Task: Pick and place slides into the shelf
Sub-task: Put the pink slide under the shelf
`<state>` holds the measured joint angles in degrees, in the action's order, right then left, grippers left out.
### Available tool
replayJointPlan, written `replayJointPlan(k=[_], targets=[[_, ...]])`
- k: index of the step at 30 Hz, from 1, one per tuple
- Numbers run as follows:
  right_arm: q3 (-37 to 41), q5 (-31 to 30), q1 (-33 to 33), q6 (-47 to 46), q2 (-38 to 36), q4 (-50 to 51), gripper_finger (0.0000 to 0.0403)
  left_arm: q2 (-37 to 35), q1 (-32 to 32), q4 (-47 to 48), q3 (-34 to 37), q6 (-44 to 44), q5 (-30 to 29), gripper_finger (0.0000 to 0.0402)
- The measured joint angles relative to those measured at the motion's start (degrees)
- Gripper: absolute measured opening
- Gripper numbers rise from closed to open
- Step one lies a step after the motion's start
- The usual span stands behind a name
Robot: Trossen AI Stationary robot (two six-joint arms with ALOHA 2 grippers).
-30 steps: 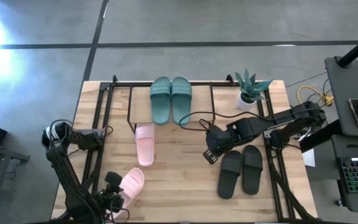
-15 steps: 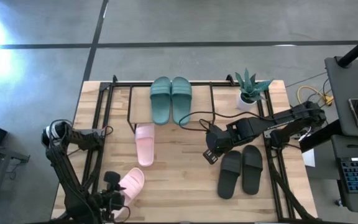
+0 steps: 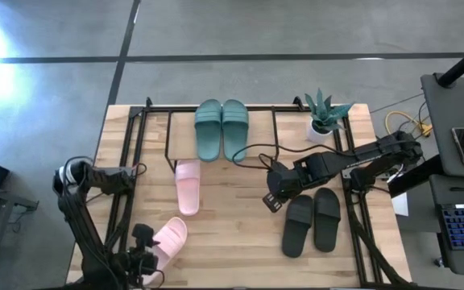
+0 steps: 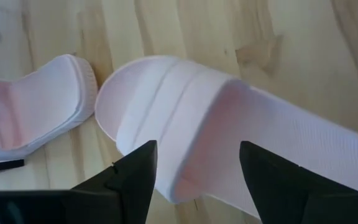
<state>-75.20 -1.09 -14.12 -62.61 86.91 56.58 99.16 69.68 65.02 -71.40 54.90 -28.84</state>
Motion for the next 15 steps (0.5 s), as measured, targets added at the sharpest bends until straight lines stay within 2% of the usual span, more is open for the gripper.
replayJointPlan(k=[7,11,15], targets=[[0.0,0.0,-0.3,0.0,0.0,-0.1,0.0009,3.7,0.9,0.3,0.0,-0.2,-0.9,0.0214],[0.0,-0.3,-0.2,0.0,0.0,-0.2,0.0008,5.7,0.0,2.1,0.5,-0.1,-4.2,0.0214],[0.0,-0.5,-0.2,-0.4,0.0,-0.3,0.0008,6.8,-1.9,3.4,1.6,-0.2,-4.6,0.0214]])
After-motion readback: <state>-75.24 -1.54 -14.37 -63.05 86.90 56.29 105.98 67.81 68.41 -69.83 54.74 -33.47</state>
